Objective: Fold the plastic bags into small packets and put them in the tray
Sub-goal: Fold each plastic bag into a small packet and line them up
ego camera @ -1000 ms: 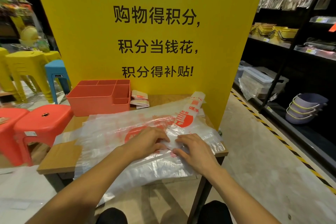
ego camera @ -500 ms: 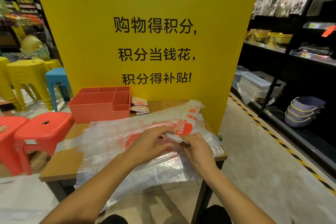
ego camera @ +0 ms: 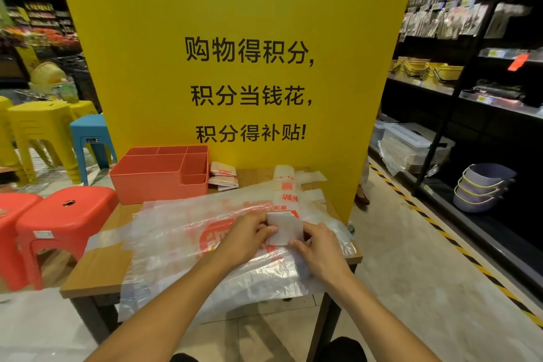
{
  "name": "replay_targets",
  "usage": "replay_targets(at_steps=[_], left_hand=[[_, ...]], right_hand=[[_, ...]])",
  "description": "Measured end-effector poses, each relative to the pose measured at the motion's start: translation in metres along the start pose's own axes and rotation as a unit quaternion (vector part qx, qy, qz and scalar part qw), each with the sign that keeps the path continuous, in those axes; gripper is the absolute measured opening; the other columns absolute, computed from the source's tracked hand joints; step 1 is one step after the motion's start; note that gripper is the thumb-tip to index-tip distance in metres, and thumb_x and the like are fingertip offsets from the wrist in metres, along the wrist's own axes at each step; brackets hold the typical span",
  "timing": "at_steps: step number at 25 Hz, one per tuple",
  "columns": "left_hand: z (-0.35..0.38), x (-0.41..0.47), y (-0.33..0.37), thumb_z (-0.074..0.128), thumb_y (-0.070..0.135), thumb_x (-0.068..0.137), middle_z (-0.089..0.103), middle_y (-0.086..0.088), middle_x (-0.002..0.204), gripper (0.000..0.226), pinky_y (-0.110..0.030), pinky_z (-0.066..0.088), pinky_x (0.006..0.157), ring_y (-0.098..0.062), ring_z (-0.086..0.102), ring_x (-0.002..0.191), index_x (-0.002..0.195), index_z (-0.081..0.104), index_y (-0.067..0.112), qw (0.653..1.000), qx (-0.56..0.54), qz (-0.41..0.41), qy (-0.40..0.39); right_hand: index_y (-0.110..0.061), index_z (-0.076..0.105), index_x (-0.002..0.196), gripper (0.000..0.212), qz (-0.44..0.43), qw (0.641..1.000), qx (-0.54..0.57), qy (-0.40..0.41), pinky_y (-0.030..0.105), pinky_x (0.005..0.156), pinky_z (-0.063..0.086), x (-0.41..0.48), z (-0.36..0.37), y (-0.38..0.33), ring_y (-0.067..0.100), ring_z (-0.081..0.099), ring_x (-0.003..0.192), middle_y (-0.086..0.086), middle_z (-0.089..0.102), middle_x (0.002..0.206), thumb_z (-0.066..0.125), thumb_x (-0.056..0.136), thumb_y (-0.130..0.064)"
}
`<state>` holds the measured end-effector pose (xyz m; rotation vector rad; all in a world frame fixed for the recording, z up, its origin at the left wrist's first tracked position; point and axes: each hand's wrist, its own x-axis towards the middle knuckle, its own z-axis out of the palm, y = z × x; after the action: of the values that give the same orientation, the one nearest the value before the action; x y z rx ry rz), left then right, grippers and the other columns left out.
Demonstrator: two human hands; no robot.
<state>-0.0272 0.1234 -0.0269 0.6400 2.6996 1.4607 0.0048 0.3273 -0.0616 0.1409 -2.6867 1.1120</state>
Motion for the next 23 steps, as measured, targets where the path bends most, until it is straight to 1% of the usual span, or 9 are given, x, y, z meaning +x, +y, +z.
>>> replay_targets(at_steps=[2,5,8,10,11,13,16,20,23], left_hand=[[0.001,0.0,0.001,0.065,0.019,0.101,0.073,0.01,0.089,0.012,-0.022,0.054,0.067,0.001,0.069,0.077,0.096,0.068,0.028,1.0,0.004,0.005,0.007],[0.002,-0.005,-0.001,0.07,0.021,0.098,0.072,0.013,0.104,0.017,-0.025,0.06,0.078,-0.001,0.07,0.09,0.114,0.069,0.027,1.0,0.006,0.002,-0.012],[0.005,-0.013,-0.006,0.064,0.011,0.097,0.073,0.011,0.114,0.028,-0.03,0.06,0.089,-0.003,0.068,0.098,0.122,0.068,0.022,0.997,0.071,0.003,0.009],[0.003,-0.02,-0.005,0.059,0.01,0.1,0.071,0.01,0.119,0.031,-0.022,0.055,0.091,-0.004,0.065,0.101,0.129,0.065,0.02,0.995,0.092,0.009,0.035],[0.0,-0.023,-0.003,0.06,0.013,0.101,0.07,0.009,0.117,0.029,-0.02,0.053,0.088,-0.006,0.064,0.101,0.129,0.063,0.02,0.993,0.105,0.012,0.049],[-0.008,-0.028,-0.003,0.061,0.028,0.103,0.071,0.005,0.113,0.026,-0.028,0.053,0.082,-0.012,0.065,0.1,0.128,0.061,0.021,0.985,0.149,0.008,0.085],[-0.02,-0.033,-0.008,0.061,0.04,0.101,0.072,0.006,0.105,0.025,-0.035,0.053,0.078,-0.015,0.065,0.094,0.12,0.061,0.024,0.972,0.21,-0.012,0.102],[-0.024,-0.032,-0.017,0.068,0.035,0.098,0.071,0.01,0.089,0.026,-0.031,0.053,0.07,-0.011,0.067,0.076,0.122,0.066,0.025,0.987,0.129,-0.07,0.067],[-0.028,-0.029,-0.024,0.074,0.025,0.095,0.074,-0.002,0.076,0.014,-0.044,0.064,0.072,-0.018,0.073,0.063,0.106,0.068,0.021,0.991,0.029,-0.125,0.044]], right_hand=[[-0.038,0.067,0.109,0.017,0.019,1.0,0.01,0.012,0.028,0.078,0.052,0.001,-0.003,-0.001,0.005,0.06,0.091,-0.013,0.066,0.098,0.072,0.092,-0.037],[-0.03,0.068,0.099,0.008,0.016,0.994,0.105,0.013,0.019,0.069,0.052,-0.002,-0.004,-0.006,0.001,0.066,0.084,-0.012,0.071,0.091,0.074,0.094,-0.027],[-0.028,0.068,0.11,0.017,-0.01,0.992,0.126,-0.006,0.015,0.075,0.052,-0.007,0.002,-0.014,-0.001,0.067,0.092,-0.015,0.073,0.102,0.072,0.095,-0.02],[-0.031,0.067,0.122,0.027,-0.03,0.992,0.124,-0.018,0.014,0.084,0.052,-0.009,0.009,-0.018,-0.003,0.066,0.101,-0.019,0.072,0.112,0.07,0.098,-0.02],[-0.032,0.067,0.125,0.03,-0.037,0.991,0.126,-0.02,0.015,0.088,0.053,-0.008,0.011,-0.02,-0.002,0.066,0.105,-0.019,0.072,0.114,0.069,0.098,-0.02],[-0.03,0.069,0.125,0.029,-0.055,0.989,0.132,-0.022,0.019,0.089,0.055,-0.007,0.014,-0.027,0.001,0.068,0.105,-0.015,0.074,0.112,0.068,0.098,-0.02],[-0.025,0.071,0.116,0.019,-0.046,0.989,0.139,-0.04,0.021,0.079,0.058,-0.004,0.018,-0.039,0.005,0.072,0.089,-0.01,0.075,0.099,0.066,0.1,-0.019],[-0.035,0.063,0.099,0.015,-0.027,0.991,0.117,-0.067,0.035,0.072,0.064,-0.002,0.021,-0.048,0.011,0.073,0.078,-0.007,0.074,0.089,0.069,0.098,-0.022],[-0.04,0.055,0.088,0.027,-0.006,0.994,0.094,-0.06,0.031,0.065,0.061,0.001,0.021,-0.05,0.011,0.071,0.069,-0.004,0.073,0.078,0.074,0.095,-0.021]])
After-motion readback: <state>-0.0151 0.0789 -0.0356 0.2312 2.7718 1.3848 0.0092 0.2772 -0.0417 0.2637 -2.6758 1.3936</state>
